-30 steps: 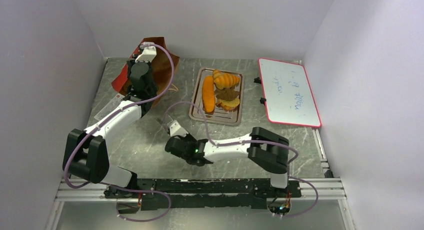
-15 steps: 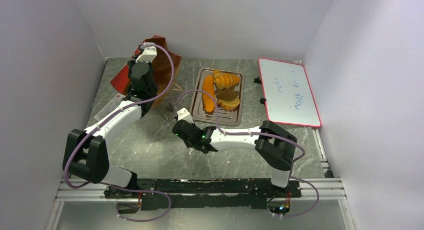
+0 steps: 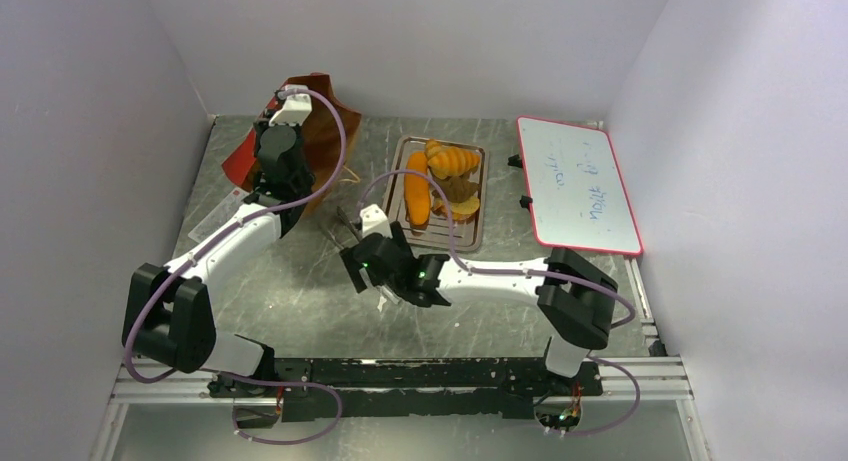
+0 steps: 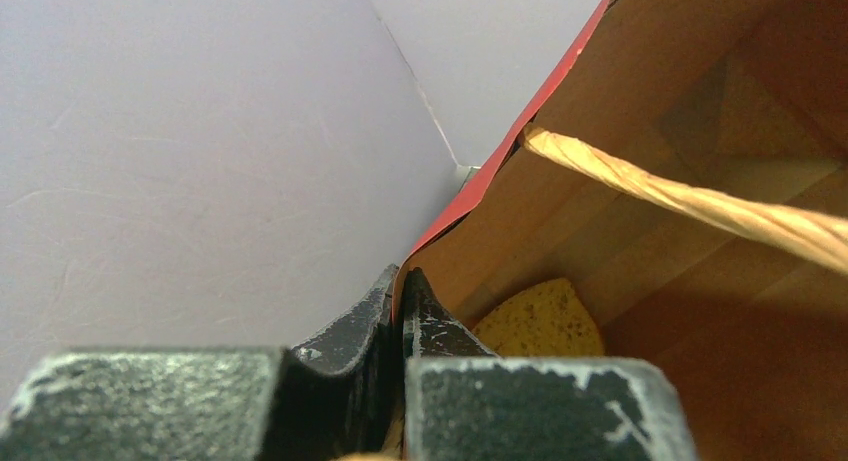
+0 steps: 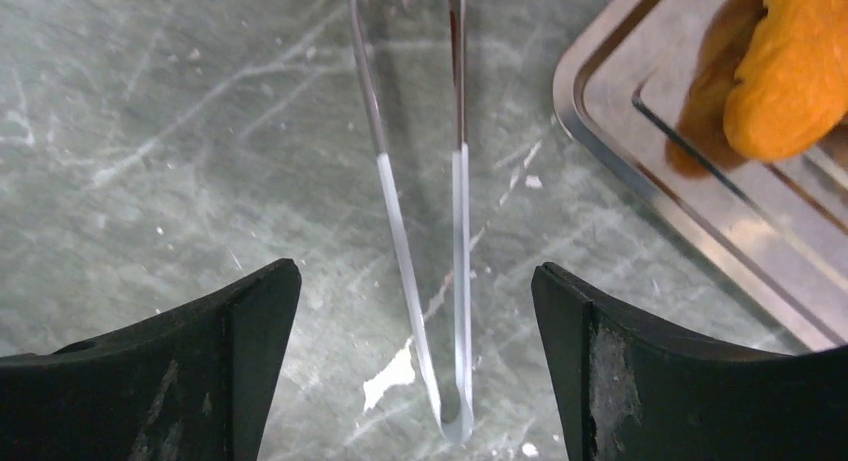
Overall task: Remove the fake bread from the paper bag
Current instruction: Pick up the clamp at the center of the board, then take out the fake bread from the paper bag.
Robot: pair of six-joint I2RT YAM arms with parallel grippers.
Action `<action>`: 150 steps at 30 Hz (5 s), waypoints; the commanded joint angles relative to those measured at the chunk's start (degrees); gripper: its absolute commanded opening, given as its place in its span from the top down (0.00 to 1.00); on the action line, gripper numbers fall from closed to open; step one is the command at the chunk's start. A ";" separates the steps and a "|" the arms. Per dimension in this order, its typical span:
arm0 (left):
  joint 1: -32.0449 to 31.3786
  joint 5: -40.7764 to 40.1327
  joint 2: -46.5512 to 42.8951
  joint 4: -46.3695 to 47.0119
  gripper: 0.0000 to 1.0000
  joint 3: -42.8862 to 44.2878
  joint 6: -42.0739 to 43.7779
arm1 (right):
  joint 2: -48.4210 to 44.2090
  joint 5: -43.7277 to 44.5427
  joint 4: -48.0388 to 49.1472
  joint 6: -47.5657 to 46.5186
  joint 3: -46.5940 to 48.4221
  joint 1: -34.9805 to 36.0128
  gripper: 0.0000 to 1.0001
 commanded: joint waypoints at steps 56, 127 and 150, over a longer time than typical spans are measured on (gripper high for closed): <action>-0.74 4.61 -1.90 -2.56 0.93 -1.92 -3.83 | 16.80 7.42 32.70 4.12 -18.17 5.01 0.51; -11.13 4.34 -14.03 -4.55 0.93 -18.28 -17.41 | -7.49 -17.10 -4.16 20.23 6.33 -9.55 0.75; -11.13 10.11 -15.86 -13.03 0.93 -11.89 -17.45 | 4.87 -27.11 8.66 30.29 10.33 -14.59 0.64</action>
